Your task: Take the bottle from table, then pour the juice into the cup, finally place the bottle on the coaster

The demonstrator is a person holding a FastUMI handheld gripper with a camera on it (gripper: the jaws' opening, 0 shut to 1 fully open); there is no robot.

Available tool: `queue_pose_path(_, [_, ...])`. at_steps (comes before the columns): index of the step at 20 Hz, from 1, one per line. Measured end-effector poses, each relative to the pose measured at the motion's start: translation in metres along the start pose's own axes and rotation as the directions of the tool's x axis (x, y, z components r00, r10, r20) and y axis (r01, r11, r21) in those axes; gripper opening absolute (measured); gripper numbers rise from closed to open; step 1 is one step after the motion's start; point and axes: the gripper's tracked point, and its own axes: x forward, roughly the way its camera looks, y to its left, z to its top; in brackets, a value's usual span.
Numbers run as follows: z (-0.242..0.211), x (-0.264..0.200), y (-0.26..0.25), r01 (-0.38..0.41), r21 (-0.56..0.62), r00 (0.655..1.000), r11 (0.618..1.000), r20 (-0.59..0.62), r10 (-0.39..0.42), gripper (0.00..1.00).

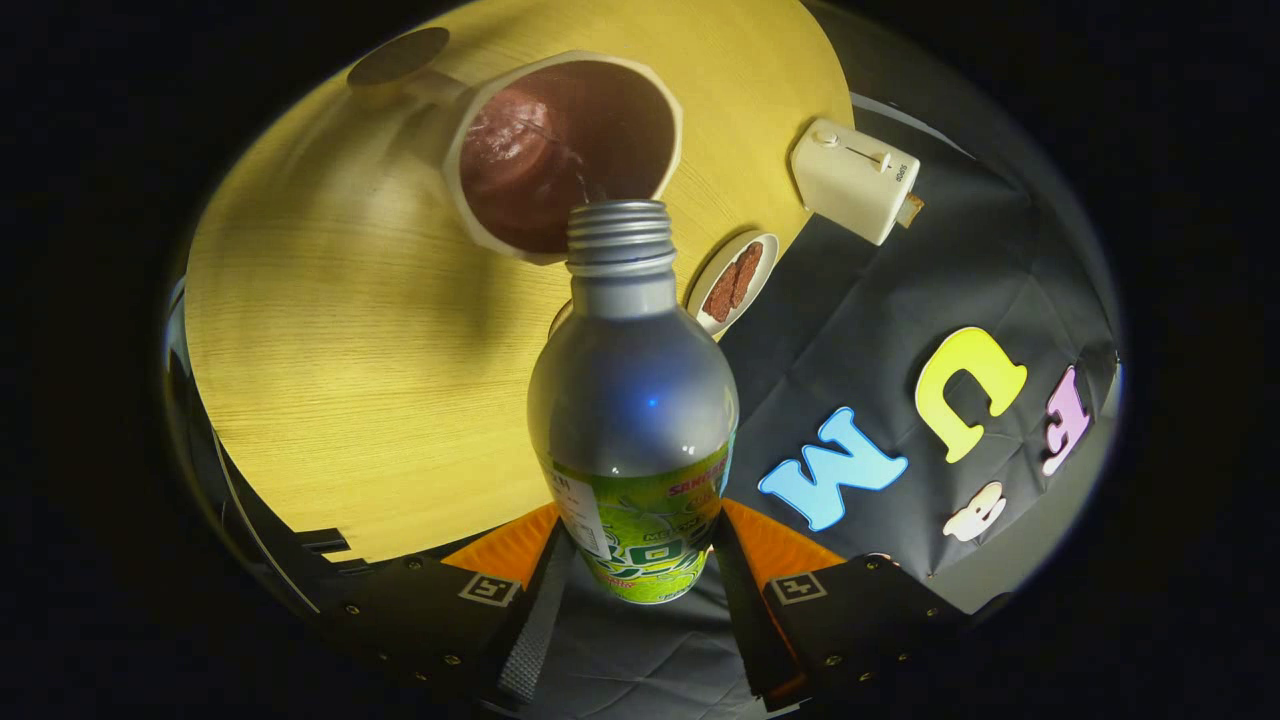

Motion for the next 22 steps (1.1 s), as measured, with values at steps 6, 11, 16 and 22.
queue_pose_path(6, [-0.005, 0.002, 0.003, -0.010, -0.007, 1.000, 1.000, -0.003, 0.010, 0.76])
queue_pose_path(11, [-0.004, 0.005, 0.009, -0.030, 0.025, 0.999, 0.999, 0.024, 0.029, 0.76])
queue_pose_path(16, [0.005, 0.008, 0.019, -0.062, 0.098, 0.995, 0.993, 0.080, 0.054, 0.76])
queue_pose_path(22, [0.010, 0.011, 0.042, -0.142, 0.222, 0.983, 0.965, 0.146, 0.111, 0.76])
